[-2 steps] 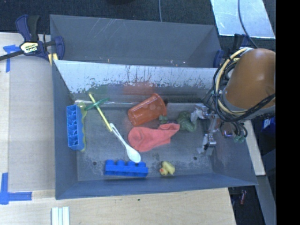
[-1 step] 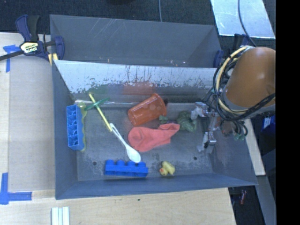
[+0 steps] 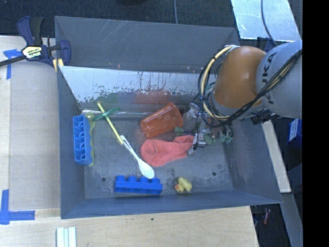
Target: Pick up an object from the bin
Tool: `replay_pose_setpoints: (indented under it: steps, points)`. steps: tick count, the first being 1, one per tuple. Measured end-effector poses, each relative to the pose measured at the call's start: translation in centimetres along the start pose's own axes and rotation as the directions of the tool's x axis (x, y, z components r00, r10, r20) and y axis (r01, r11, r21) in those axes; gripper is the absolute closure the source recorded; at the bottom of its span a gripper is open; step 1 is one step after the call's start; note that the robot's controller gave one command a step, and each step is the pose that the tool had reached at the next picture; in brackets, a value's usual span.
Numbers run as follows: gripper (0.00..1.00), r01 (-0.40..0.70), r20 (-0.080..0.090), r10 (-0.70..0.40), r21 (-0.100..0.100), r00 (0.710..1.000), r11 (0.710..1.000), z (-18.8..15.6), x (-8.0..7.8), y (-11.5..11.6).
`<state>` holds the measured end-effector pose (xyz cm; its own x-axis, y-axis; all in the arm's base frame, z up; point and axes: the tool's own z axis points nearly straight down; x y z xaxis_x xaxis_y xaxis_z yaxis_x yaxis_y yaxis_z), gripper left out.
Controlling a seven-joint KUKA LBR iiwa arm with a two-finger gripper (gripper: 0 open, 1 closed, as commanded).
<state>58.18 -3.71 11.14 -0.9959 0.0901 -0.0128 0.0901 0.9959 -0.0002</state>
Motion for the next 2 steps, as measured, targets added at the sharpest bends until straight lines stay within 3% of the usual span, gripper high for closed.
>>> replay_pose_setpoints:
  steps: [1,2]
  points:
    - [0.0,-0.026,-0.022,0.026,0.0,0.999,1.0,4.1,-3.9,2.4]
    - [1.0,-0.106,-0.001,0.106,0.0,0.994,0.994,4.0,1.4,0.8]
